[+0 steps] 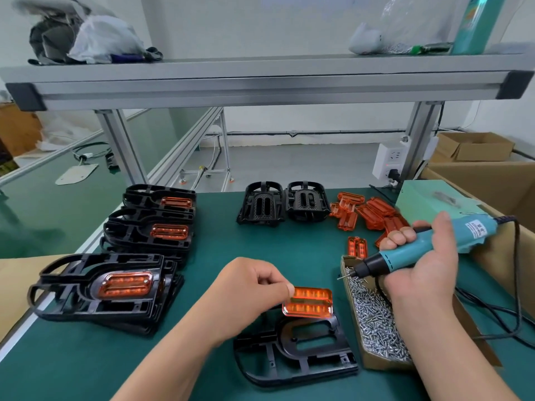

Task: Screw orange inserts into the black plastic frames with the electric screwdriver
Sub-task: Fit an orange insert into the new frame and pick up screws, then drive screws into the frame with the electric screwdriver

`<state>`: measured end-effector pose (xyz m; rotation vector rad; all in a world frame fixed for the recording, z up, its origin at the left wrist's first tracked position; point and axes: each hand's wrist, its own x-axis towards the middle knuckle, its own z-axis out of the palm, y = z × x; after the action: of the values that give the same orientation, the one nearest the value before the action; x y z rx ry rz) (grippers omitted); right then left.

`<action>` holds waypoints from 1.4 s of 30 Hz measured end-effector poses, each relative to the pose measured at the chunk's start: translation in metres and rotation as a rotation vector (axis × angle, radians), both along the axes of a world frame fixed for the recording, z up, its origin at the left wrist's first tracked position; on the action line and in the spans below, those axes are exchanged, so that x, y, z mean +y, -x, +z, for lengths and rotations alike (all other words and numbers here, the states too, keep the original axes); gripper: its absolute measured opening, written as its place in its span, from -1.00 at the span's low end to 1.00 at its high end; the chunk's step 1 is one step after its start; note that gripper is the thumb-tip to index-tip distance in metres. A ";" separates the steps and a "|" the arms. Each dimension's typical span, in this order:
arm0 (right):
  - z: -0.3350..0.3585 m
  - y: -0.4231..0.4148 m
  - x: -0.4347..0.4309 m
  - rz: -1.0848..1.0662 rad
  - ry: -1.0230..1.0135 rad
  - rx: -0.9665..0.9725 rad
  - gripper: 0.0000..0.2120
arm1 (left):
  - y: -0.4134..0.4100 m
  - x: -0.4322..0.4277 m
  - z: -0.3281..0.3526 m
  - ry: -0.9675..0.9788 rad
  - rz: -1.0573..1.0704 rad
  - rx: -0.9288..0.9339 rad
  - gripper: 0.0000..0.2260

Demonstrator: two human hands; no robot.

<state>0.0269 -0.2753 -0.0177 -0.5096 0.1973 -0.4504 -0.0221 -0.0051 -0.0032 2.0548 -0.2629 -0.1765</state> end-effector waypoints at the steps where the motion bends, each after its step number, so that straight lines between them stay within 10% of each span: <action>1: 0.000 0.000 0.000 0.002 0.001 -0.001 -0.68 | 0.003 -0.004 0.000 -0.031 -0.010 0.007 -0.81; 12: 0.001 0.000 0.001 0.006 0.013 -0.001 -0.67 | 0.023 -0.025 0.003 -0.659 -0.045 -0.146 -0.78; 30: 0.003 0.001 0.000 -0.006 0.010 0.021 -0.67 | 0.023 -0.029 -0.004 -0.672 -0.219 -0.245 -0.81; 42: 0.004 0.000 0.002 0.001 -0.003 0.004 -0.67 | 0.004 -0.007 -0.010 -0.482 0.042 -0.159 -0.87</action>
<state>0.0268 -0.2730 -0.0137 -0.5075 0.2014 -0.4485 -0.0264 -0.0125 -0.0133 2.5559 -0.2961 -0.0515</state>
